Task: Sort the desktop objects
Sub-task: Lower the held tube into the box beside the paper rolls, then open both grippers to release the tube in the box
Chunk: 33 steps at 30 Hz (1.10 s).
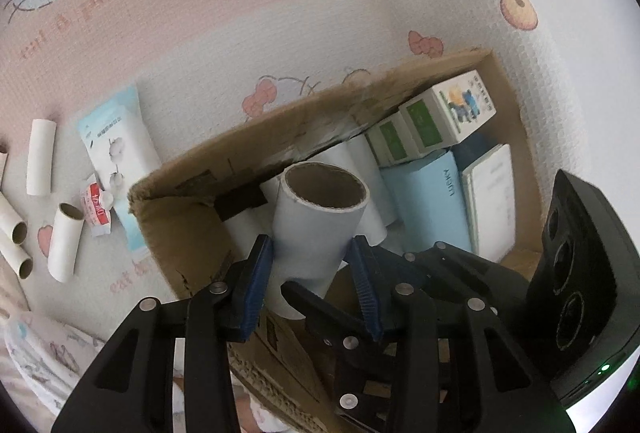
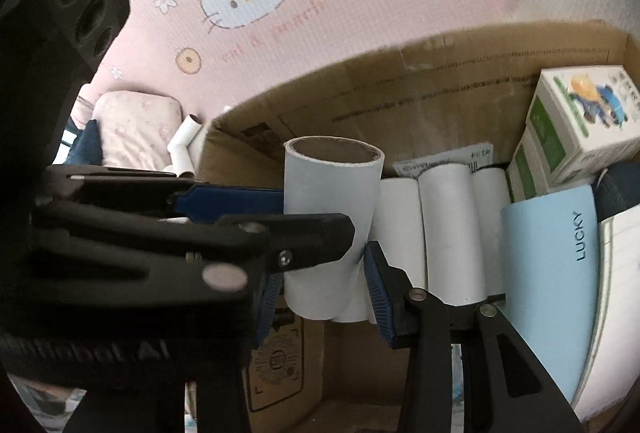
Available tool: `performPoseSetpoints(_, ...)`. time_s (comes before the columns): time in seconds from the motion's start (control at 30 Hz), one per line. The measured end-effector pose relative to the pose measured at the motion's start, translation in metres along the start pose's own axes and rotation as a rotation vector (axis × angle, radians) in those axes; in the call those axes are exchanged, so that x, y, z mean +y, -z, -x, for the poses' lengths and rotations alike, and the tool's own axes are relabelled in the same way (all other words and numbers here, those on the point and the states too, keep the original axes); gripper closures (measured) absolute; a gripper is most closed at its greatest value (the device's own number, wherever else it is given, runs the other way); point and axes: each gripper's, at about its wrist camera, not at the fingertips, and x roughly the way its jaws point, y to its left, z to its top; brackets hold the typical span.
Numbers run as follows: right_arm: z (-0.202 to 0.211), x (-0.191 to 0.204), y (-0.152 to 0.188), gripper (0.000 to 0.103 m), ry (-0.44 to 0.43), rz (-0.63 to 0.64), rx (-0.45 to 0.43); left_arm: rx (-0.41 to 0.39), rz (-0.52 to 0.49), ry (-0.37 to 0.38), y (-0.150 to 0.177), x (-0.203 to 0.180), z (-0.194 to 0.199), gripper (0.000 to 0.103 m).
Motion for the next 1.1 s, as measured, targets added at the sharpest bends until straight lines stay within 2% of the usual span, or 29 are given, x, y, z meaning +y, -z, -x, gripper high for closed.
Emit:
performPoseSetpoints(0.17,0.012,-0.004,-0.006,0.065,-0.014,-0.016,-0.021,0.025,0.018,0.013,-0.006,-0.006,0.001,0.059)
performPoseSetpoints(0.37,0.0,-0.023,-0.009,0.065,0.014,-0.061,0.06,0.185,0.189,0.104,-0.012,-0.001,-0.026,0.061)
performPoseSetpoints(0.47,-0.001,-0.033,-0.006,0.066,0.009,-0.077,0.08,0.212,0.208,0.111,-0.015,-0.005,-0.036,0.062)
performPoseSetpoints(0.53,-0.001,-0.038,-0.006,0.072,-0.004,-0.088,0.091,0.222,0.207,0.094,-0.016,-0.009,-0.041,0.062)
performPoseSetpoints(0.67,-0.01,-0.046,-0.009,0.073,-0.02,-0.123,0.128,0.246,0.235,0.076,-0.014,-0.006,-0.052,0.063)
performPoseSetpoints(0.77,-0.018,-0.046,-0.013,0.073,0.021,-0.115,0.155,0.286,0.262,0.078,-0.011,0.002,-0.064,0.066)
performPoseSetpoints(0.9,-0.024,-0.043,-0.014,0.073,0.04,-0.112,0.168,0.253,0.219,0.064,-0.01,-0.002,-0.06,0.072)
performPoseSetpoints(0.93,-0.021,-0.042,-0.015,0.073,0.042,-0.106,0.16,0.231,0.184,0.042,-0.01,-0.006,-0.055,0.077)
performPoseSetpoints(1.03,-0.017,-0.045,-0.018,0.073,0.007,-0.129,0.147,0.152,0.113,-0.006,-0.01,-0.017,-0.04,0.08)
performPoseSetpoints(1.1,-0.015,-0.045,-0.019,0.073,0.013,-0.138,0.146,0.121,0.074,-0.019,-0.008,-0.023,-0.033,0.081)
